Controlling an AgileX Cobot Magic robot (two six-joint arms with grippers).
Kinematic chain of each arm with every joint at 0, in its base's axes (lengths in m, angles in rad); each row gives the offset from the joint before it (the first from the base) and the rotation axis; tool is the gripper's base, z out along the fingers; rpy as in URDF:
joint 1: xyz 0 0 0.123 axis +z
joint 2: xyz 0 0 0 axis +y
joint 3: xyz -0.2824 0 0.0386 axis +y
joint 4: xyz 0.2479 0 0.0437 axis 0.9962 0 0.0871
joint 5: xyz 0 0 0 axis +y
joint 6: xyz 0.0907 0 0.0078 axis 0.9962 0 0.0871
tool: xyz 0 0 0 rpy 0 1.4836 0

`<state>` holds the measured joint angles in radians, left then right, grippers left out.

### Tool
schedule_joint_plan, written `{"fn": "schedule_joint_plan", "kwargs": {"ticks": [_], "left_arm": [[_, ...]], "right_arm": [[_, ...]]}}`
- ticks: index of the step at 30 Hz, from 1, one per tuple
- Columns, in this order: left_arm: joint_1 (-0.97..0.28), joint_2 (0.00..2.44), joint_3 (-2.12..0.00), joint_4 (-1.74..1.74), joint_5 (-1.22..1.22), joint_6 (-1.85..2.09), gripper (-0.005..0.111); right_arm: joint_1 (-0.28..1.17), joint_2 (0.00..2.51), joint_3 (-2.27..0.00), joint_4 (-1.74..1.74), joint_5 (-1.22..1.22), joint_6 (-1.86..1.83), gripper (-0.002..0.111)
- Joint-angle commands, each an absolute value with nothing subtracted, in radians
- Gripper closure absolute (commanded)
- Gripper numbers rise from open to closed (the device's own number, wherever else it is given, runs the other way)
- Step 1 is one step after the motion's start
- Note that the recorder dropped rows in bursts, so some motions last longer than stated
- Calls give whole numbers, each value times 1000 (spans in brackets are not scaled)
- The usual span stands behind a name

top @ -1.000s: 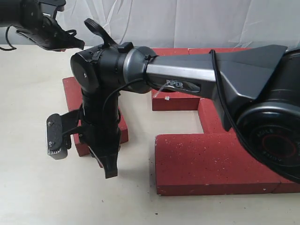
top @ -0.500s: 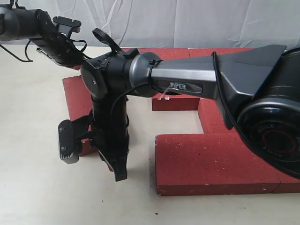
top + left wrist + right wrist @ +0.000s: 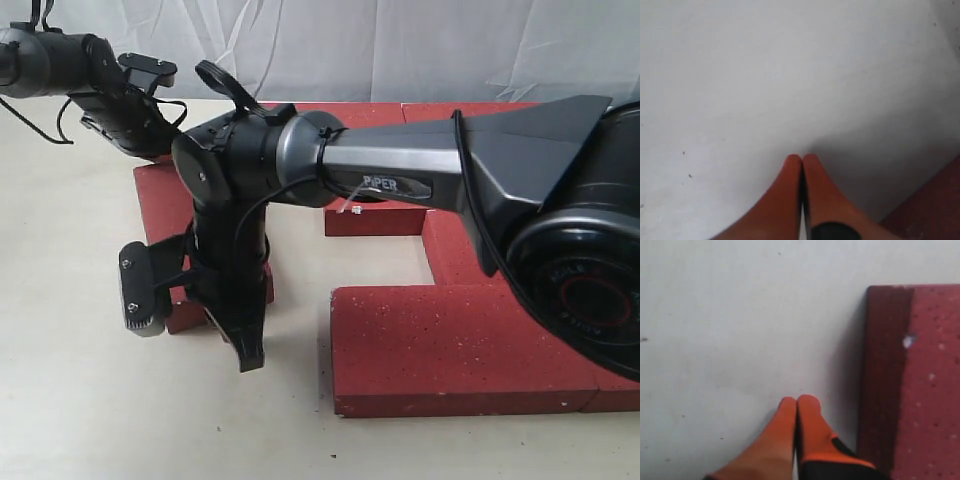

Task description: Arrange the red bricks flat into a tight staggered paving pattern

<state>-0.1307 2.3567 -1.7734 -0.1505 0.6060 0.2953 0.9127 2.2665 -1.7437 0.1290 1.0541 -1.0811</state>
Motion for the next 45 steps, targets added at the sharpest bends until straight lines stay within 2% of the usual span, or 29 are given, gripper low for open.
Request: {"fn": "schedule_joint_plan", "kwargs": {"ticks": [1, 15, 20, 29, 36, 39, 43, 45], "left_arm": [[-111, 2352, -1781, -125, 697, 295, 107], [-62, 2350, -1779, -119, 1016, 295, 107], [-62, 2312, -1678, -142, 1027, 293, 107], [-62, 2154, -1440, -106, 859, 260, 107], [-36, 2025, -1273, -142, 583, 260, 107], [-12, 1983, -1186, -138, 488, 283, 107], [29, 1969, -1084, -146, 276, 315, 107], [49, 1969, -1065, -195, 207, 315, 107]], "right_arm": [[906, 2259, -1739, 42, 994, -1041, 109], [686, 2258, -1739, 25, 951, -1016, 109], [637, 2258, -1739, 21, 958, -1009, 109], [629, 2255, -1739, 73, 1069, -991, 109], [607, 2162, -1739, 10, 1072, -768, 109], [579, 2108, -1739, 42, 966, -685, 109], [549, 2102, -1739, 247, 649, -532, 109], [549, 2126, -1753, 335, 539, -585, 109]]}}
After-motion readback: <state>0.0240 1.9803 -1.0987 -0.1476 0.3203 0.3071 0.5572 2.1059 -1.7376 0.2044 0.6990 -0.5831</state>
